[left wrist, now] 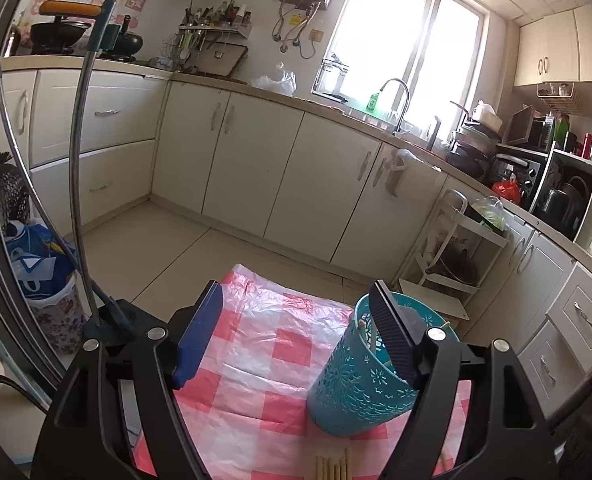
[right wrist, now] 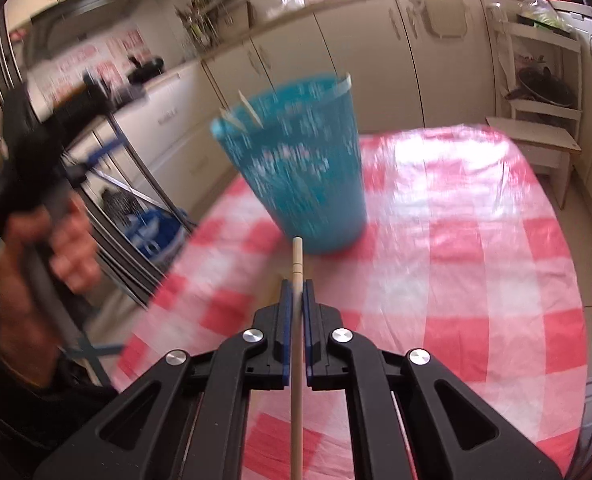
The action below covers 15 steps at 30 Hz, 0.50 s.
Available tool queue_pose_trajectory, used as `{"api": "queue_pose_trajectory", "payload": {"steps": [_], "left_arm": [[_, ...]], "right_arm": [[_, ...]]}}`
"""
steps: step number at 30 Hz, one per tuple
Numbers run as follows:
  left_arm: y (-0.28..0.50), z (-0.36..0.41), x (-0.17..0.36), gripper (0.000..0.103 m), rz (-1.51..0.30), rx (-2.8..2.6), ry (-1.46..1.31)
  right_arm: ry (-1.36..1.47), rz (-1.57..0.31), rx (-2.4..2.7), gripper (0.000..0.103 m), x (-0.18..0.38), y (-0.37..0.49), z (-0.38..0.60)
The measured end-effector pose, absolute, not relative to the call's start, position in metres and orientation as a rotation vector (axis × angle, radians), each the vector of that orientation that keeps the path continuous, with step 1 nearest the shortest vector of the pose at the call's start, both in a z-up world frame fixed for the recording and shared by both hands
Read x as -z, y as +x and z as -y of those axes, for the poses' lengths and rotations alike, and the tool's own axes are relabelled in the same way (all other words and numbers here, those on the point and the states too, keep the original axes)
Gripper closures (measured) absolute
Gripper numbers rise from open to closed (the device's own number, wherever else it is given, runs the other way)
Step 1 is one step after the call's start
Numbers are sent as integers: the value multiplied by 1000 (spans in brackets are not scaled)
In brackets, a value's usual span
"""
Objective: Organize utensils
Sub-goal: 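Lift the chopstick with the right gripper and release it into the basket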
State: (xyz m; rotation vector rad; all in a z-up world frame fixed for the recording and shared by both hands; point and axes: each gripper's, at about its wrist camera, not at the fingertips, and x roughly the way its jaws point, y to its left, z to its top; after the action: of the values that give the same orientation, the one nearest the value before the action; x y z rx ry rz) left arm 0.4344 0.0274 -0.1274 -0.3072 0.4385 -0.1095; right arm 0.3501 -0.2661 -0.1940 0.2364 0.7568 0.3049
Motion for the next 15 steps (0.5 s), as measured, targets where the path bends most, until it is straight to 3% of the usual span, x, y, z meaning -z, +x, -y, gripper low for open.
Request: {"api": "queue_pose_trajectory", "payload": {"steps": [15], "left_arm": [[432,-5,130,25,-452,116,-207]], "right_arm": [[417,-370,-403,97,72,409,259]]}}
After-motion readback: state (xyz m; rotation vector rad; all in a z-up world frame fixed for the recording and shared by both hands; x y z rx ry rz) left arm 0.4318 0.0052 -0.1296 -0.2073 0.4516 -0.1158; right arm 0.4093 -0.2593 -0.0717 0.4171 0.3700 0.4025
